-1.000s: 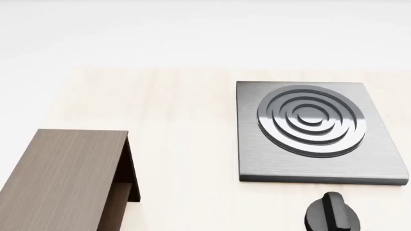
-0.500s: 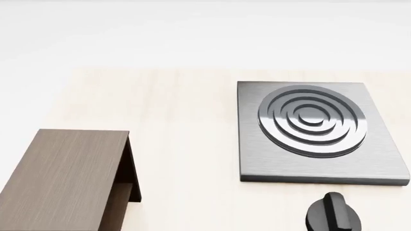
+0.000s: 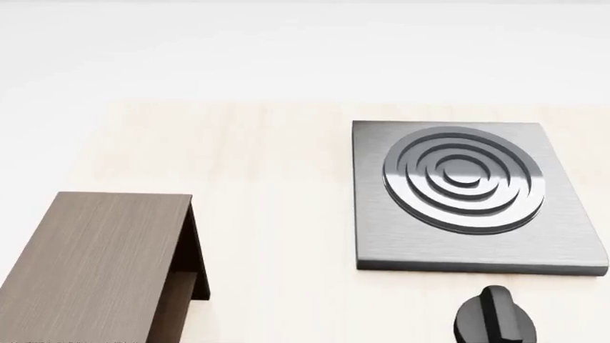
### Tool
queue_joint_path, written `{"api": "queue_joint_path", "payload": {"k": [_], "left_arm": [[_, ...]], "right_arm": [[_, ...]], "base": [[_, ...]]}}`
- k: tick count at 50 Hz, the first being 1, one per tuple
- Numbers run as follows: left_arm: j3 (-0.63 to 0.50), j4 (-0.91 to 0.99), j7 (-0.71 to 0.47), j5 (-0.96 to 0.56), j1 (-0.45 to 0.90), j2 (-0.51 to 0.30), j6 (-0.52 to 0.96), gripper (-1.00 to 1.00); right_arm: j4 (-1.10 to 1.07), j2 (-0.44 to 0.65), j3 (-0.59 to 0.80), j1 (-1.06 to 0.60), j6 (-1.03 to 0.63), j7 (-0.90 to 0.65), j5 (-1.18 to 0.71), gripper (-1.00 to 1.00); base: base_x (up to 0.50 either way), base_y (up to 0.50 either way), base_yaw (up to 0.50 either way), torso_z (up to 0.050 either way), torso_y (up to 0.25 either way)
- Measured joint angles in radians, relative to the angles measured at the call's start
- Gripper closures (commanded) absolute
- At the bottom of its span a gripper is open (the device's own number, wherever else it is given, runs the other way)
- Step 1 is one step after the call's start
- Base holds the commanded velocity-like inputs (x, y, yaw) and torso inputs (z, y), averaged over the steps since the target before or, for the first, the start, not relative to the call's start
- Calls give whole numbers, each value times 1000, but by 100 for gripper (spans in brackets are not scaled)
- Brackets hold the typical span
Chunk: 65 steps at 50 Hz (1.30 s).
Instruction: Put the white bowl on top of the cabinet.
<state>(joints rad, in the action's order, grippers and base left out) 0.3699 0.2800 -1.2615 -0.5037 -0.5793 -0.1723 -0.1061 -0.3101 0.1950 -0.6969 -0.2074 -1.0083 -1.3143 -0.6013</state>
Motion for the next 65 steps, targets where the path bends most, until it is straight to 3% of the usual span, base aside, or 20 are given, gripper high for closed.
{"api": "queue_joint_path", "payload": {"k": [10,26,48,65], "left_arm": [[0,2,-2,2,-1,0,0,-100],[0,3,-3,4,-1,0,0,-100],[-2,-3,0,1,3,0,-1,-100],[-2,-6,3,-1,4,1,-4,-100]], "right_arm": [[5,20,16,2,-37,107,85,100],[1,50,58,8,-93,107,92,100],[-215,108,251,-52,-253,168,-184,100],[-381,106,201,-86,-321,164,-370,100]], "base": [[0,0,0,-2,0],[0,0,1,-2,0],[0,0,1,0,0],[0,0,0,0,0]]}}
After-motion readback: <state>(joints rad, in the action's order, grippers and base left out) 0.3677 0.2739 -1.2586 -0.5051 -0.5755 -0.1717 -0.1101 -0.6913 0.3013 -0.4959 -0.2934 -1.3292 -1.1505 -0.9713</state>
